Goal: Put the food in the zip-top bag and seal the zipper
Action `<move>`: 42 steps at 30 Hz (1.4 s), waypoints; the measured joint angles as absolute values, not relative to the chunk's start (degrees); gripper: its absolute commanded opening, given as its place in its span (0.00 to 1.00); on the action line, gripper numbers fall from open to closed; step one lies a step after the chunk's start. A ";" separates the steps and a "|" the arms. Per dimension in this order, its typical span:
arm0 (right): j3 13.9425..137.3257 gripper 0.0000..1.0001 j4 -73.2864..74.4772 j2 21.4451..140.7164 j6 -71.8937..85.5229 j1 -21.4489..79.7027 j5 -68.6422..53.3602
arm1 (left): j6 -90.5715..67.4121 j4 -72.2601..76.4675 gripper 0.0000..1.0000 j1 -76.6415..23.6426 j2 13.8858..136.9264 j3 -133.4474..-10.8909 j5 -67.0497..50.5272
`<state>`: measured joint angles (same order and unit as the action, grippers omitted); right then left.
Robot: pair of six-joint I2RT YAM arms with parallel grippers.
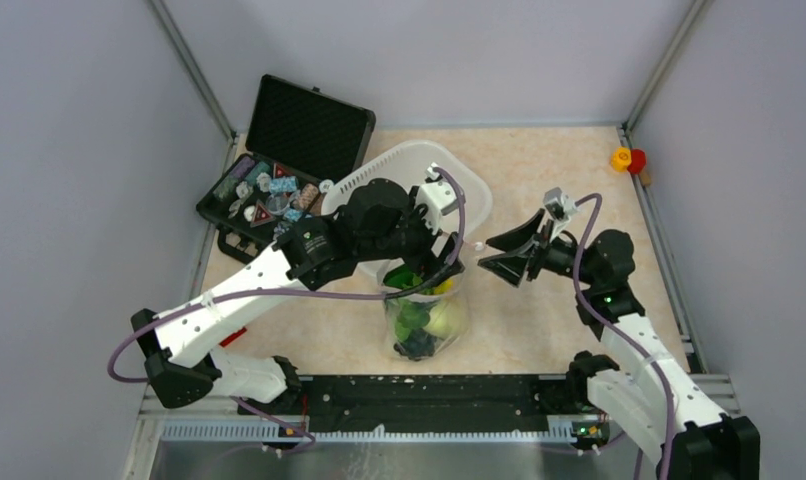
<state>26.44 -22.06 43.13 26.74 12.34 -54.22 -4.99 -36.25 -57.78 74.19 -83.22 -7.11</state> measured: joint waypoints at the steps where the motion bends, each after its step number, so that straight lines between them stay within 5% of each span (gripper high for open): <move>1: 26.35 0.64 -24.01 44.18 27.29 12.80 -54.65 | -4.99 -36.23 0.81 -57.78 74.19 -83.11 -7.29; 4: 26.35 0.56 -27.83 46.68 27.97 15.46 -55.20 | -4.99 -36.25 0.79 -57.76 74.19 -83.02 -7.68; 10: 26.35 0.20 -31.90 50.50 28.36 18.76 -55.42 | -4.99 -36.18 0.74 -57.71 74.13 -82.83 -7.99; 18: 26.30 0.30 -37.47 51.03 29.78 18.96 -55.31 | -4.93 -36.18 0.70 -57.41 74.08 -82.81 -8.14; 22: 26.28 0.04 -39.70 51.27 30.39 18.98 -55.35 | -4.80 -36.18 0.69 -57.25 74.08 -82.81 -8.34; 25: 26.26 0.00 -41.32 51.90 31.16 19.00 -55.59 | -4.78 -36.21 0.69 -57.14 74.02 -82.78 -8.47; 35: 25.50 0.00 -41.10 51.00 31.44 19.00 -55.22 | -4.36 -36.07 0.98 -56.75 72.40 -82.61 -7.44; 42: 25.52 0.00 -34.57 46.35 28.49 20.05 -52.60 | -3.11 -35.99 0.99 -56.53 72.69 -85.30 -8.64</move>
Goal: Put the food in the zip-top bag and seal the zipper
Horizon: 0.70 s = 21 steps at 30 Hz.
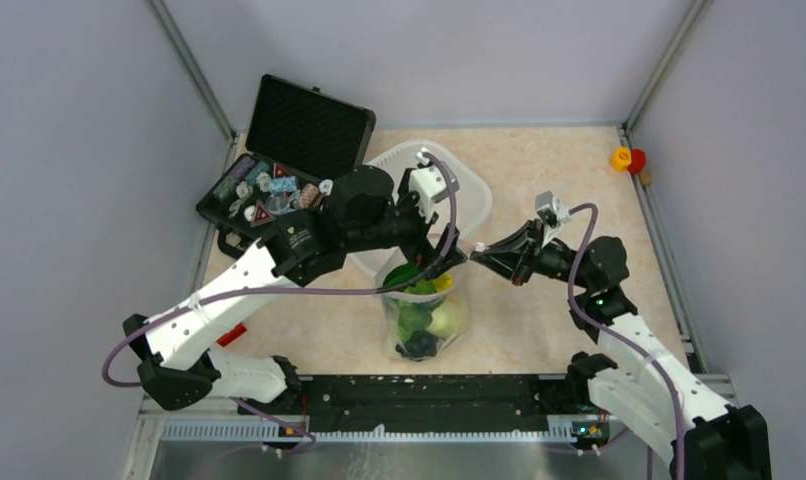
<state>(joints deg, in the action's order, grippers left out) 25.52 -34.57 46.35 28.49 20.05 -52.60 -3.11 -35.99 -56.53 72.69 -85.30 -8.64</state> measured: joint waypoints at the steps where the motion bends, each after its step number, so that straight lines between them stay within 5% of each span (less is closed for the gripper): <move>1: 25.52 0.00 -33.61 45.74 28.10 20.14 -52.12 | -2.85 -36.01 0.99 -56.49 73.32 -86.89 -9.65; 21: 27.05 0.00 -19.90 38.11 23.88 20.49 -42.52 | 4.49 -43.59 0.99 -59.00 82.24 -97.51 -11.05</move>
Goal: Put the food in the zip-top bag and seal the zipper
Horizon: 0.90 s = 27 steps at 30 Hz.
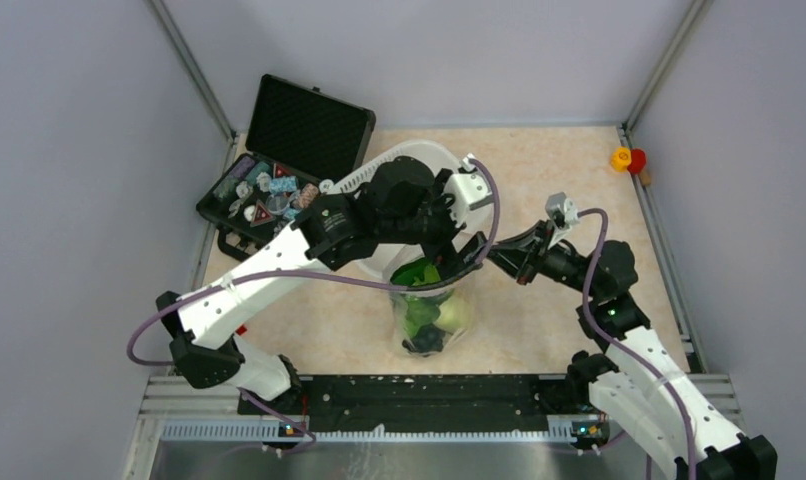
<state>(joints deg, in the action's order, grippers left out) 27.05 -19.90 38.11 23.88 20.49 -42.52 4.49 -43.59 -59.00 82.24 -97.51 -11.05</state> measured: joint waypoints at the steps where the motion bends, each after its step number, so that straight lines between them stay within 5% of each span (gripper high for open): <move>1: 27.18 0.00 -19.90 38.11 23.75 20.49 -42.52 | 4.51 -43.94 0.99 -59.29 83.44 -98.45 -11.03; 15: 27.44 0.00 -17.43 36.62 22.96 20.51 -42.22 | 4.73 -56.58 0.99 -61.82 95.77 -109.45 -5.98; 24: 27.44 0.00 -15.88 35.14 22.02 20.51 -41.82 | 5.78 -60.14 0.78 -61.89 96.03 -110.41 -3.07; 27: 27.44 0.00 -15.81 35.11 22.04 20.51 -41.80 | 6.11 -60.55 0.62 -61.89 96.01 -110.72 -2.92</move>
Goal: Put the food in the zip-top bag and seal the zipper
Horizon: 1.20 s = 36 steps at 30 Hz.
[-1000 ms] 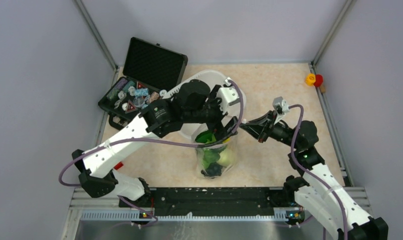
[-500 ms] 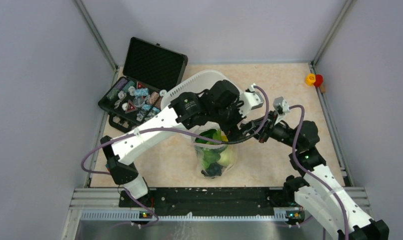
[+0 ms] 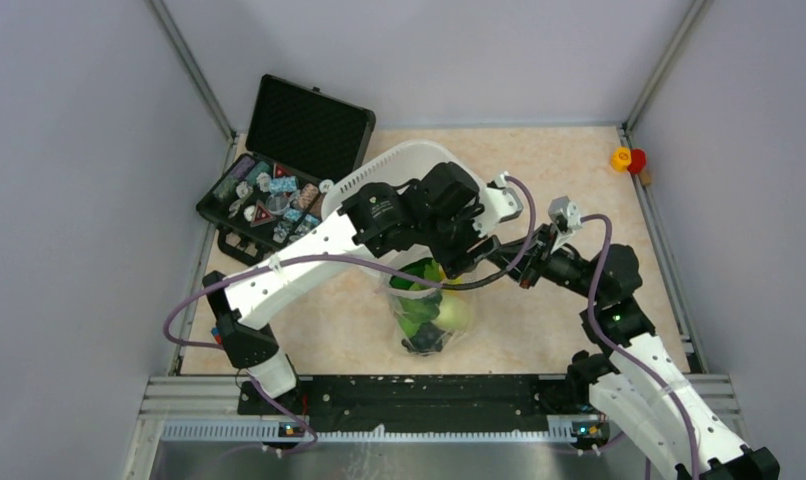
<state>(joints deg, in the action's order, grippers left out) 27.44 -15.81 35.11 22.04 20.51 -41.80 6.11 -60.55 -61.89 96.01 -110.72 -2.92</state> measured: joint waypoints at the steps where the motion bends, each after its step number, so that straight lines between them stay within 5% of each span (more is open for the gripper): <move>1: 27.44 0.00 -15.81 35.09 22.02 20.51 -41.80 | 6.20 -60.64 0.56 -61.89 96.01 -110.74 -2.94; 17: 27.44 0.00 -16.03 35.00 22.09 20.51 -42.76 | 8.29 -61.52 0.02 -61.93 94.02 -110.80 -3.95; 23: 27.44 0.00 -17.26 35.00 22.09 20.49 -44.47 | 9.06 -61.49 0.00 -61.93 93.76 -110.54 -5.26; 28: 27.44 0.17 -17.82 35.18 21.98 20.49 -45.60 | 9.15 -60.10 0.00 -61.93 92.53 -108.49 -6.52; 36: 28.82 0.00 -16.21 37.82 18.48 20.51 -47.24 | 9.50 -59.07 0.00 -61.93 91.24 -106.94 -7.88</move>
